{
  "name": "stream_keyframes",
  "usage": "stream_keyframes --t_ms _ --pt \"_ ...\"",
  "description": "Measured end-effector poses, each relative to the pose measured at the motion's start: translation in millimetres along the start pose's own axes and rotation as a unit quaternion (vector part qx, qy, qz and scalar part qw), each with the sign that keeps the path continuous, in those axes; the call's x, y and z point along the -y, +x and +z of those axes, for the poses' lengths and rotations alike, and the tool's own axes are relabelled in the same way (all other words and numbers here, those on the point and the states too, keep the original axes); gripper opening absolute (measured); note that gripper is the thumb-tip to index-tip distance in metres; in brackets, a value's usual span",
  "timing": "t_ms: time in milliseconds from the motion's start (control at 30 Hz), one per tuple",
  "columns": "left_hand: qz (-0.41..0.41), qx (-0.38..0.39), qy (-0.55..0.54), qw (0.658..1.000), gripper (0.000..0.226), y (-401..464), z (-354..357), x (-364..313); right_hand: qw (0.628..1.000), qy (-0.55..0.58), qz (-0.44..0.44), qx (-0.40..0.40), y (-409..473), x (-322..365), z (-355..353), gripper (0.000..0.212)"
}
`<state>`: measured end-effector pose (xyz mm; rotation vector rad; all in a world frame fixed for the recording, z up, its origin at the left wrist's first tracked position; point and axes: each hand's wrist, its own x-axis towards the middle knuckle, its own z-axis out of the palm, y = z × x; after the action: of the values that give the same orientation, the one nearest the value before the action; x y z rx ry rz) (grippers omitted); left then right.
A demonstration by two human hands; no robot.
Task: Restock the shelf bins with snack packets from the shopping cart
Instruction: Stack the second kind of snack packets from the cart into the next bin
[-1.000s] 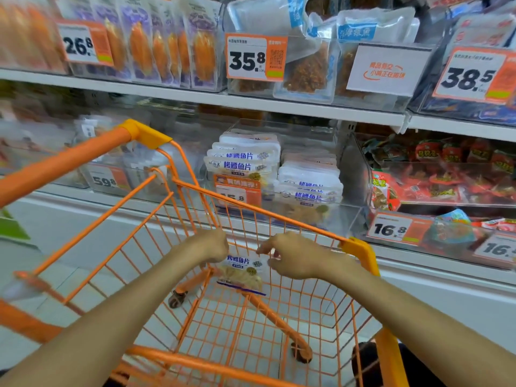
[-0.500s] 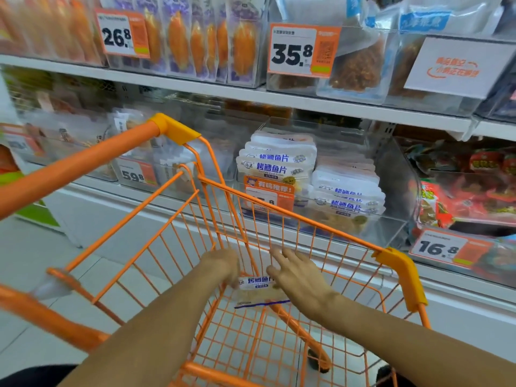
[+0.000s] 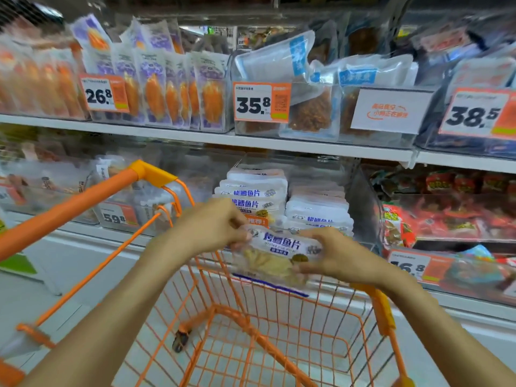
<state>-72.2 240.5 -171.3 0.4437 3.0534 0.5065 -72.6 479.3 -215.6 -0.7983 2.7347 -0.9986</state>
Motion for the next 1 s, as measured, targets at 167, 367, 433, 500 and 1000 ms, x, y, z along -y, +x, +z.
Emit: stream_keyframes --t_ms 167,367,433,500,1000 --pt "0.031 -0.194 0.008 0.981 0.021 25 -9 -50 0.968 0.097 -0.035 -0.231 -12 -18 -44 0.017" --pt "0.079 -0.19 0.064 0.977 0.018 71 13 -77 0.951 0.092 -0.006 -0.294 -7 -60 -51 0.012" --pt "0.076 -0.183 0.091 0.976 0.02 80 21 -79 0.955 0.093 0.005 -0.282 -6 -68 -49 0.012" --pt "0.081 -0.191 0.111 0.972 0.02 83 22 -80 0.955 0.105 0.013 -0.276 -4 -68 -52 0.013" --pt "0.08 -0.065 0.354 0.93 0.006 93 26 -83 0.966 0.01 0.025 -0.256 8 -80 -53 0.021"
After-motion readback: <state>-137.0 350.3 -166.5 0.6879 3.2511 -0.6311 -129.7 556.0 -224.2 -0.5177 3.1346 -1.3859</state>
